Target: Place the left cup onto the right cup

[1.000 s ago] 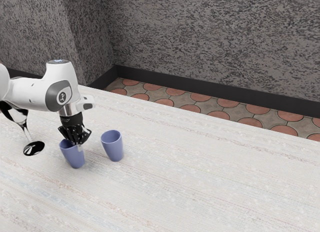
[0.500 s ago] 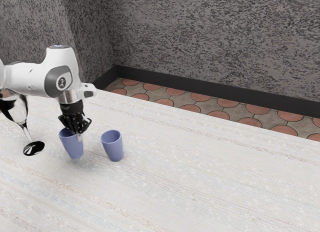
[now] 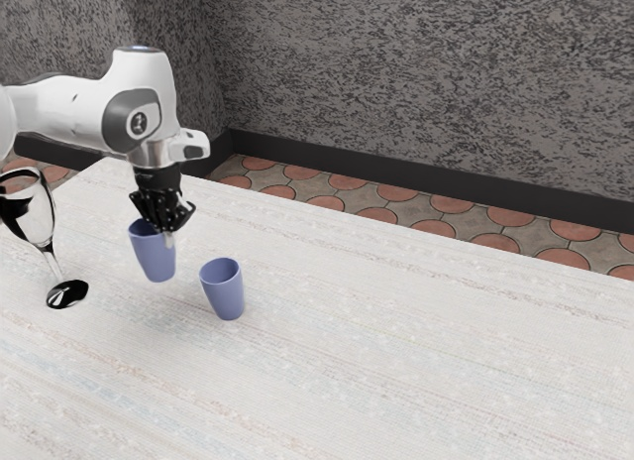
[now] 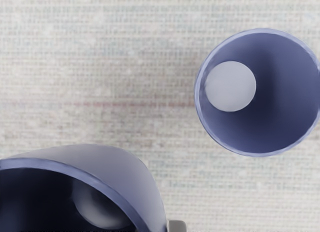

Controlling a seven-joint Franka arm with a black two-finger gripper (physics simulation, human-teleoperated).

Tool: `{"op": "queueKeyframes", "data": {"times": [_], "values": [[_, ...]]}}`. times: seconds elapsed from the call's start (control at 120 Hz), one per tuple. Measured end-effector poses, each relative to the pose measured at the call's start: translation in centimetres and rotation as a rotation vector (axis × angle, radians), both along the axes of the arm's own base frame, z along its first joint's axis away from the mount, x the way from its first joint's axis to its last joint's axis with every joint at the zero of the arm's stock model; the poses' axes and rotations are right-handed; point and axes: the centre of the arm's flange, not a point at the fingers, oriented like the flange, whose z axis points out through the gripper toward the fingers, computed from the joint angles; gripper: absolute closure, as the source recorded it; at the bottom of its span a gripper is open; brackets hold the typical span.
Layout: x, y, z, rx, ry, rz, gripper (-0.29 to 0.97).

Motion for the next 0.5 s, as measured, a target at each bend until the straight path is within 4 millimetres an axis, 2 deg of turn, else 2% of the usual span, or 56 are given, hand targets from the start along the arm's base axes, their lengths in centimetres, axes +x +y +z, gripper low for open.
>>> {"op": "queueKeyframes", "data": {"times": [0.292,0.5], "values": [[1.1,-3.8,1.8,0.026,-0.009,-0.069,0.78],[1.3,-6.0,2.3,0.030,-0.011,-0.101,0.79]]}}
